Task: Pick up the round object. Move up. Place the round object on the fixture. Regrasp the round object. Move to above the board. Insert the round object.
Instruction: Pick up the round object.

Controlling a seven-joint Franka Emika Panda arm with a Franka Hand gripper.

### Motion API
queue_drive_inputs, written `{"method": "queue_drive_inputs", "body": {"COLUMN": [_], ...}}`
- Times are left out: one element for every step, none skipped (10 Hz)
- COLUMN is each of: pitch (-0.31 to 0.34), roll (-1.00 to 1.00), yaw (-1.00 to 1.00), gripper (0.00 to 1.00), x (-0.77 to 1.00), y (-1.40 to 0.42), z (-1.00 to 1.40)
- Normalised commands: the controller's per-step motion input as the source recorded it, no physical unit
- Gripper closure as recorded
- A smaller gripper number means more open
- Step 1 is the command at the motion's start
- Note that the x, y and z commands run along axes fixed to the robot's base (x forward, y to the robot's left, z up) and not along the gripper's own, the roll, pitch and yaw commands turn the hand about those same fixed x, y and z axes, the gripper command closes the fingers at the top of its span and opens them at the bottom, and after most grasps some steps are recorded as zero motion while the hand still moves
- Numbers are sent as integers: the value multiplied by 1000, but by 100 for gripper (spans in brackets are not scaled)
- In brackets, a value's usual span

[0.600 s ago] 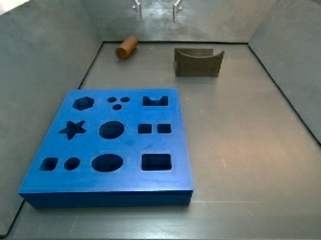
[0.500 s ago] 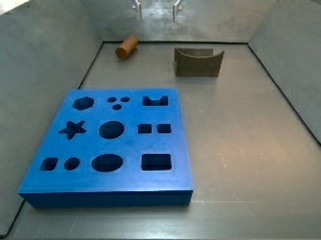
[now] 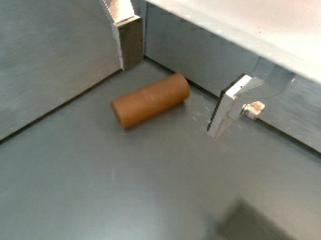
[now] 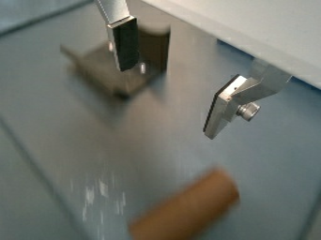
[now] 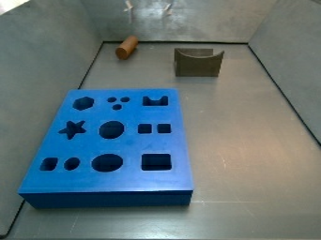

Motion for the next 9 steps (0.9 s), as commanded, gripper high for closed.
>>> {"method": "queue_drive_inputs", "body": {"pitch": [-200, -274, 0, -149, -180, 0, 0, -117, -9], "roll": [-423, -334, 0, -40, -63, -9, 0, -123, -129], "yaw": [0, 0, 0, -117, -109, 0, 0, 0, 0], "gripper": [0, 0, 0, 0, 0, 0, 0, 0, 0], "x": [-814, -554, 0, -203, -251, 0, 0, -154, -226], "y": [786, 463, 0, 0, 0, 0, 0, 86, 80], "z": [-720, -411, -43, -894, -1000, 0, -86, -860, -1000]}}
